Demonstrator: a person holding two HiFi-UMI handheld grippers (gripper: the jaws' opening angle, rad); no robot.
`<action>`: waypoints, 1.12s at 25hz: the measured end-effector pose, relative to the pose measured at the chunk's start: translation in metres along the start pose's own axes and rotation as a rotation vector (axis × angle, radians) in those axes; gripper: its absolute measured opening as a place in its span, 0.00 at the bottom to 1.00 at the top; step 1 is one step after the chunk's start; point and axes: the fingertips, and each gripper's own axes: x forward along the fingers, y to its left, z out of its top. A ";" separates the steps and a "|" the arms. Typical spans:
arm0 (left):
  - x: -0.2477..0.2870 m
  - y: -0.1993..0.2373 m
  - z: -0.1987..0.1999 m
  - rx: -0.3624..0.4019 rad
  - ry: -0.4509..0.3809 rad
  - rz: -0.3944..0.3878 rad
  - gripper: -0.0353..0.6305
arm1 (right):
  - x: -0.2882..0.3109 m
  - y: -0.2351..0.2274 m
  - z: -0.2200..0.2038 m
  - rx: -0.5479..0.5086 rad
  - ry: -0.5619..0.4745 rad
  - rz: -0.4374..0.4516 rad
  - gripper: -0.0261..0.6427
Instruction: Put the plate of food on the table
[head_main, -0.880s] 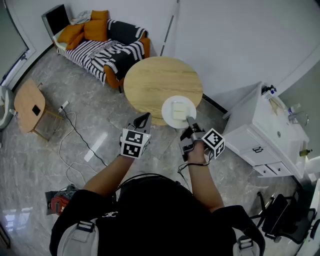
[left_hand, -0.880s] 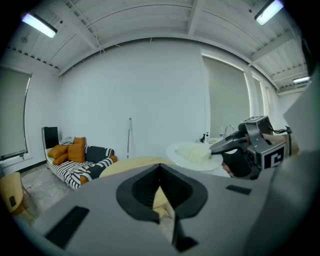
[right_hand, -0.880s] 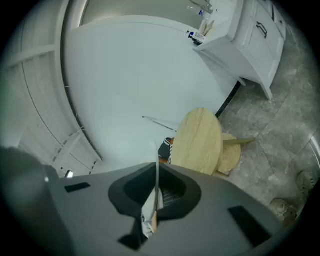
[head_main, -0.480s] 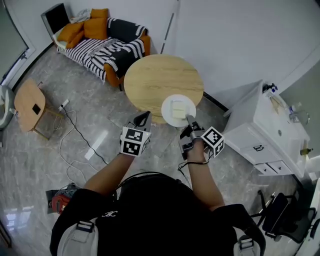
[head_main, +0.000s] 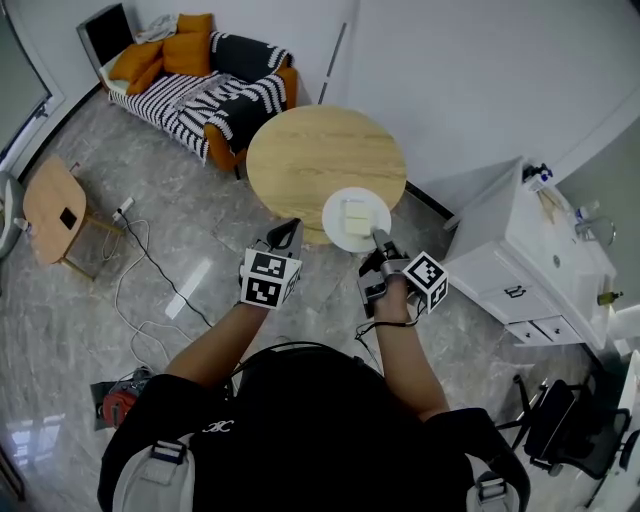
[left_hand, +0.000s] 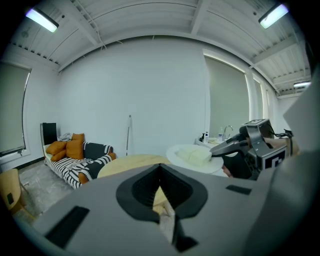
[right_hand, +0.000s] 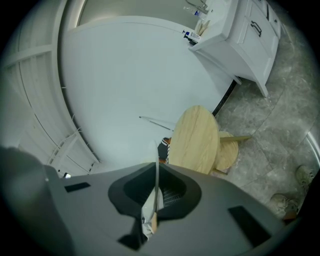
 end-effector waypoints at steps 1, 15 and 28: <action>0.000 0.001 -0.001 0.000 0.001 -0.003 0.06 | 0.001 0.000 -0.001 0.003 -0.005 -0.001 0.07; -0.006 0.031 -0.004 0.018 -0.001 -0.052 0.06 | 0.018 0.012 -0.023 -0.002 -0.069 0.012 0.07; -0.010 0.054 -0.012 0.012 0.004 -0.098 0.06 | 0.027 0.014 -0.049 0.027 -0.082 0.000 0.07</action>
